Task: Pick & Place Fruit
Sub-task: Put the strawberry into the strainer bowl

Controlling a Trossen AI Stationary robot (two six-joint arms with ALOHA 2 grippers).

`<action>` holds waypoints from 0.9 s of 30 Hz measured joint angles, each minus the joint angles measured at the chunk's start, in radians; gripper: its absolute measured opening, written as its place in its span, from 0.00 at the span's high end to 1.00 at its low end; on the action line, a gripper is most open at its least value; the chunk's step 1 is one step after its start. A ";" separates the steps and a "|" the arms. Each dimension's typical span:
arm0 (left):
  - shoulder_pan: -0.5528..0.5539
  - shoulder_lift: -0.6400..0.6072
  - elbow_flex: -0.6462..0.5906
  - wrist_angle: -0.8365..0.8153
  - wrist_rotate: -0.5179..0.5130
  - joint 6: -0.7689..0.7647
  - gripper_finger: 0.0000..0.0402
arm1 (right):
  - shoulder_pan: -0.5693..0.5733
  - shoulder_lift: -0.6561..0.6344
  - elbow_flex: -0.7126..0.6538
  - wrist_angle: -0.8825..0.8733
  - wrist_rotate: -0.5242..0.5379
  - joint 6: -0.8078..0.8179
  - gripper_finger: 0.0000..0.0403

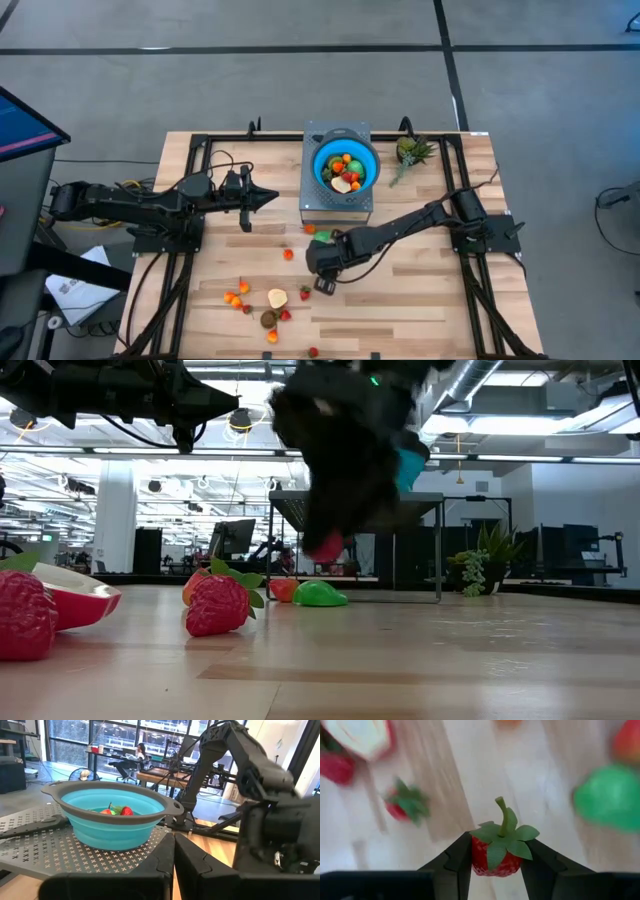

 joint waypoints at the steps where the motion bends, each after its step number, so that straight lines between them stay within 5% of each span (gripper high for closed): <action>1: 0.000 0.000 0.000 0.000 0.000 0.000 1.00 | -0.003 -0.004 0.022 -0.026 0.001 -0.004 0.69; 8: 0.000 0.000 0.000 0.000 0.000 0.000 1.00 | -0.032 -0.035 0.199 -0.191 0.018 -0.057 0.63; 15: 0.000 0.000 0.000 0.000 0.000 0.000 1.00 | -0.111 -0.057 0.416 -0.413 0.041 -0.146 0.70; 24: 0.000 0.000 0.000 0.000 0.000 0.000 1.00 | -0.277 -0.065 0.767 -0.669 0.042 -0.296 0.64; 27: 0.000 0.000 0.000 0.000 0.000 0.000 1.00 | -0.346 -0.087 0.771 -0.687 0.040 -0.311 0.65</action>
